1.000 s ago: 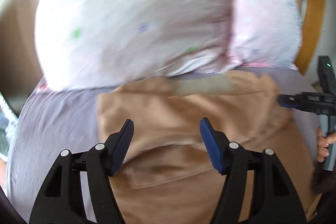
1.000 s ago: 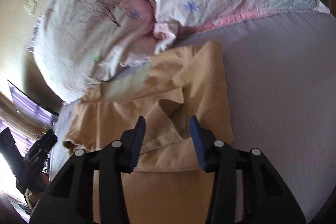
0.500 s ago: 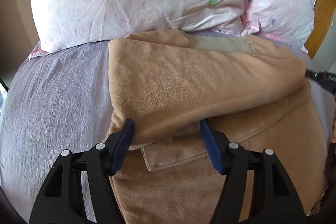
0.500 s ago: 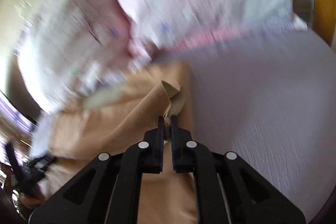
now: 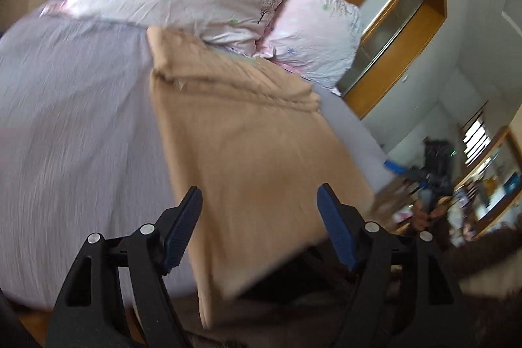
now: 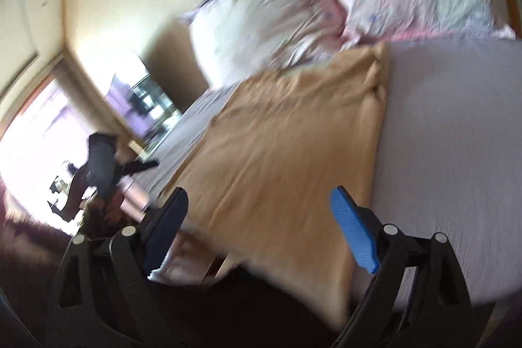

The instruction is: Fold small clothes

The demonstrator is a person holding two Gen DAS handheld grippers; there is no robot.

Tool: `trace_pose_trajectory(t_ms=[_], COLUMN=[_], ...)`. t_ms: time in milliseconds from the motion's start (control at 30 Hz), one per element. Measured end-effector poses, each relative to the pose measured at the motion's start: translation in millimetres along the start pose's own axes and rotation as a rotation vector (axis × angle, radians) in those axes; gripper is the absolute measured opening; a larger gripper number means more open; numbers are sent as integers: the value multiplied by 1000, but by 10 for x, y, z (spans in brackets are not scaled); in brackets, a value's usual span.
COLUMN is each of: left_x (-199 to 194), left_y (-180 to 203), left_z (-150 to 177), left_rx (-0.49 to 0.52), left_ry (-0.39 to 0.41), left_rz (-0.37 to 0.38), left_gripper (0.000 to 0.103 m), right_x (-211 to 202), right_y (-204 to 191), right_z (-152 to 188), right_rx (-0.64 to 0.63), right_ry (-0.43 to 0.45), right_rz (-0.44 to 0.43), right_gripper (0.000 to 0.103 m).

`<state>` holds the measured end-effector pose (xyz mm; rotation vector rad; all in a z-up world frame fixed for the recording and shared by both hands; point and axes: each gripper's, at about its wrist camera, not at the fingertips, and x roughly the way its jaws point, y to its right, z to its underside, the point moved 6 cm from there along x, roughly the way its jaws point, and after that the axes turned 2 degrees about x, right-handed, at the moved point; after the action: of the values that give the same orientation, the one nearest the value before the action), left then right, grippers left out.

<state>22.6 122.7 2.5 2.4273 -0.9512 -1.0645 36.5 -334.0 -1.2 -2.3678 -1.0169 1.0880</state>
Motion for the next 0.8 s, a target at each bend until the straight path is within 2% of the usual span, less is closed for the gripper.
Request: trace_pose_trajectory(t_ms=[67, 100, 200, 300, 367, 433, 467, 500, 533, 567, 600, 700, 800], left_x=[-183, -239, -177, 69, 246, 420, 490, 563, 601, 618, 621, 468, 250], left_y=[-73, -124, -223, -270, -300, -334, -346, -360, -366, -366, -357, -267, -153], left_z=[279, 425, 697, 832, 843, 851, 849, 848, 845, 848, 849, 807, 600], left_rx=[-40, -67, -112, -136, -171, -210, -225, -248, -269, -295, -322, -313, -283], left_ry=[9, 4, -34, -77, -87, -101, -106, -109, -109, -109, -105, -55, 17], left_rz=[-3, -6, 4, 23, 58, 74, 79, 88, 109, 142, 190, 264, 305], left_gripper=[75, 76, 76, 76, 76, 76, 76, 72, 63, 34, 13, 7, 5], right_x=[-109, -158, -115, 66, 236, 420, 480, 555, 559, 576, 556, 382, 166], right_y=[57, 182, 601, 757, 798, 849, 853, 860, 848, 804, 764, 573, 441], right_z=[297, 461, 743, 861, 851, 787, 795, 803, 819, 827, 827, 743, 468], right_rx=[45, 109, 267, 319, 335, 344, 346, 350, 349, 348, 339, 269, 218], right_ry=[-34, -47, -65, -89, -98, -108, -116, -126, -128, -129, -124, -64, 3], right_rz=[-4, 4, 43, 7, -56, -84, -99, -118, -139, -186, -207, -268, -283], right_gripper=[92, 92, 92, 92, 92, 92, 89, 67, 46, 7, 7, 6, 6])
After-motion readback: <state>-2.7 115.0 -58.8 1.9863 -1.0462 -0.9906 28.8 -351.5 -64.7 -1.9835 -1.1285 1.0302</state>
